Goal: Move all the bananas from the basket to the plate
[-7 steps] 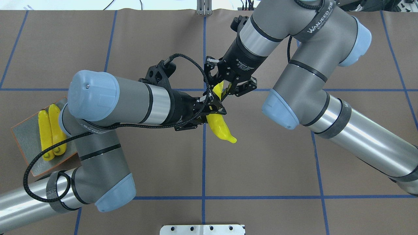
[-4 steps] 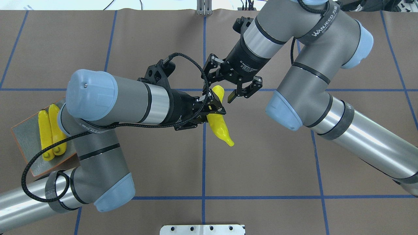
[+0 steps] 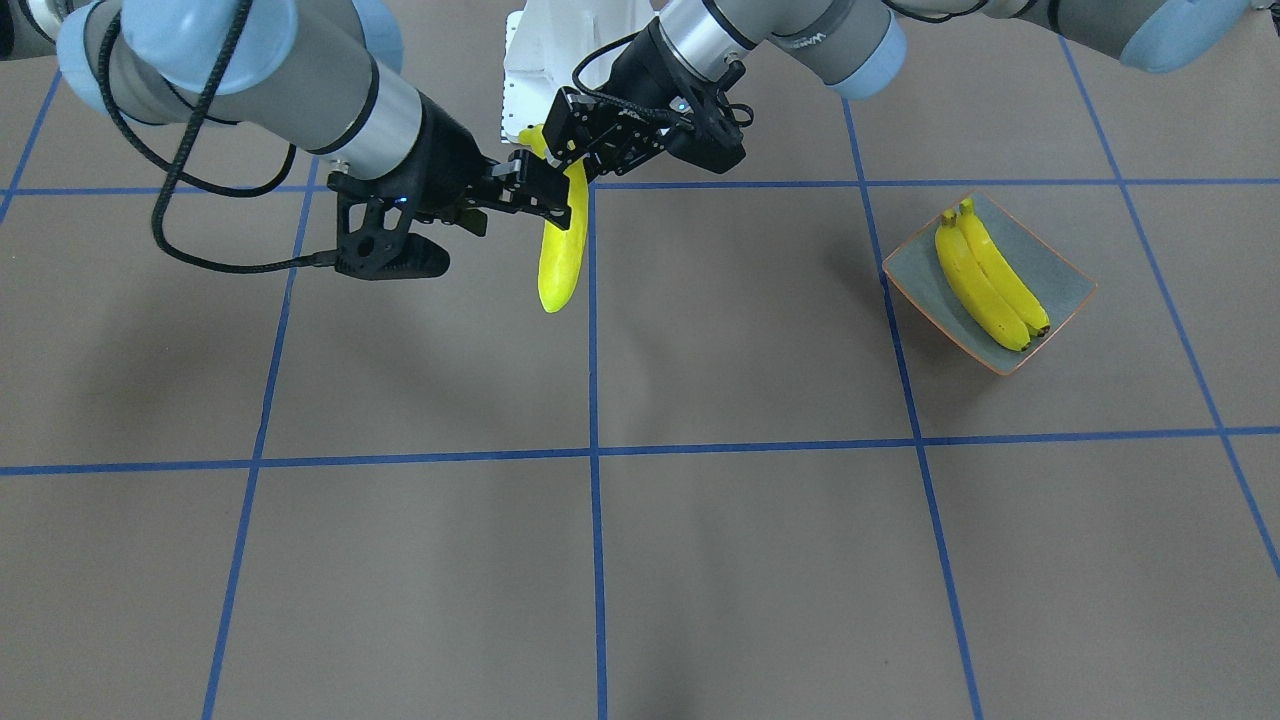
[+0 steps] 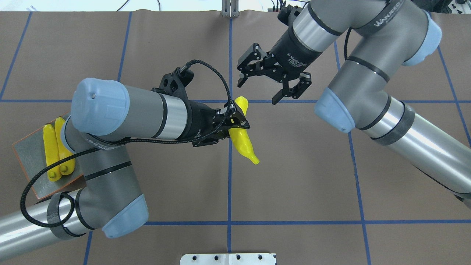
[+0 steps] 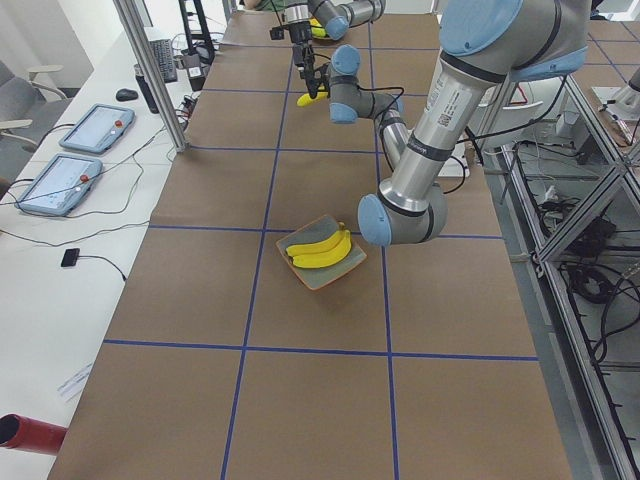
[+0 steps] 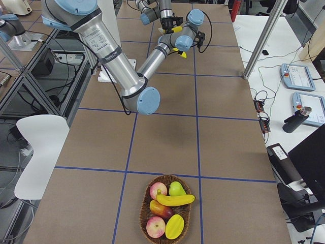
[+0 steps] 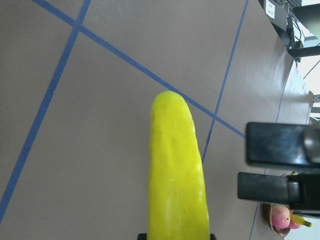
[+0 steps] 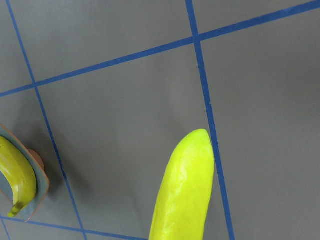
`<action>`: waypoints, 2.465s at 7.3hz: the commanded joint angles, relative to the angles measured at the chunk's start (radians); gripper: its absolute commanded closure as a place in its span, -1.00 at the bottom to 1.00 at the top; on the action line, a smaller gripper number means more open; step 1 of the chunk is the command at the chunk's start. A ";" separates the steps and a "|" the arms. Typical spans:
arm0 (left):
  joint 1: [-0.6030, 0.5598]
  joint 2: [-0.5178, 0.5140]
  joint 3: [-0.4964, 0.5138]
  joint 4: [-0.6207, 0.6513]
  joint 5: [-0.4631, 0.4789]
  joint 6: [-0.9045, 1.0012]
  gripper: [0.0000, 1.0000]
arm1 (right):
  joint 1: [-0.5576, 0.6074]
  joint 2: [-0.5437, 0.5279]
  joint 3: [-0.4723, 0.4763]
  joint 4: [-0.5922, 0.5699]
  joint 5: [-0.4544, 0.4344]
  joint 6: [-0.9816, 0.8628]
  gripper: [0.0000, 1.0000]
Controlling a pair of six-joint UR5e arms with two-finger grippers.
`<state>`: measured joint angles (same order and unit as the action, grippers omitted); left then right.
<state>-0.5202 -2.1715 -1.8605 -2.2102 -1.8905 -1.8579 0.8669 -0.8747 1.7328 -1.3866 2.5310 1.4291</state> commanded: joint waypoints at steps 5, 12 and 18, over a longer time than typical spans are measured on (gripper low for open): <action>-0.090 0.381 -0.221 0.001 0.216 -0.286 1.00 | 0.078 -0.113 0.028 0.003 -0.164 -0.109 -1.00; -0.162 0.705 -0.322 -0.011 0.214 -0.314 1.00 | 0.072 -0.139 0.030 0.001 -0.258 -0.145 -1.00; -0.179 0.756 -0.143 -0.247 0.209 -0.305 1.00 | 0.053 -0.141 0.030 0.001 -0.282 -0.142 -1.00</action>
<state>-0.6997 -1.4147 -2.0645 -2.3728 -1.6801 -2.1629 0.9210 -1.0167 1.7625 -1.3852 2.2493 1.2870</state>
